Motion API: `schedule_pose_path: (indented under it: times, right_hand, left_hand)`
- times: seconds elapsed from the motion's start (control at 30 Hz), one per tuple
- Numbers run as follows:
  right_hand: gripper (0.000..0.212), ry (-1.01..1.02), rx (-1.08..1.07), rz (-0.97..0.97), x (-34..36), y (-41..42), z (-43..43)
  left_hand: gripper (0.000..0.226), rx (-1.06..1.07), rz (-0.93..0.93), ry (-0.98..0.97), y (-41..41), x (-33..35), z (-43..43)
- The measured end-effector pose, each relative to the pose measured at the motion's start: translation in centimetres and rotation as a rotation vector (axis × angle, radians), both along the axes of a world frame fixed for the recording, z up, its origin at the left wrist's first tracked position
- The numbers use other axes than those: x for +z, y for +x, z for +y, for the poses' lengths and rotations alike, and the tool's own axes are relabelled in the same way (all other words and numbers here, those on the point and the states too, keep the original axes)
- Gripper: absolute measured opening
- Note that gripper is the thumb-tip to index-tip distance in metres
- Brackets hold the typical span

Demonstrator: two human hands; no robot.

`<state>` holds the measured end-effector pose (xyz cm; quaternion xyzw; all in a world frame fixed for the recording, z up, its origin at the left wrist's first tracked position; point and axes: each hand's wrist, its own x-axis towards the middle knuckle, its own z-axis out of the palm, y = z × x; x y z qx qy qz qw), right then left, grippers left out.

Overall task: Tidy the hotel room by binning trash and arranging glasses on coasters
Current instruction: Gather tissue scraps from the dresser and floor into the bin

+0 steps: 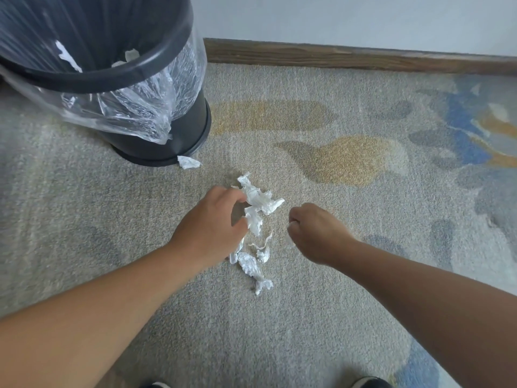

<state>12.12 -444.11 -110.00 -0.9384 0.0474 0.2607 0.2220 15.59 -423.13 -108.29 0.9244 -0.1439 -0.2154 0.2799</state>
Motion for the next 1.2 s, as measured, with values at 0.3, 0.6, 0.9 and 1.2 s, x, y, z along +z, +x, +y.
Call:
schedule_pose_path:
  times: [0.3, 0.6, 0.9, 1.2]
  right_hand:
    - [0.003, 0.005, 0.114, -0.063, -2.2, -1.3, 2.6]
    - [0.039, -0.016, 0.244, -0.04, -4.0, -2.2, 3.5]
    - [0.026, -0.088, 0.277, -0.067, -6.0, -2.2, 4.0]
    - [0.028, -0.032, 0.129, -0.05, -4.8, -2.5, 3.3]
  left_hand:
    - [0.029, 0.023, -0.021, 0.016, -0.6, -0.3, 1.2]
    - [0.027, 0.023, 0.004, 0.048, -0.7, -0.6, 1.2]
    - [0.024, 0.038, 0.024, 0.059, -0.4, -0.6, 1.1]
    - [0.019, 0.041, 0.009, 0.05, -0.2, -0.4, 1.0]
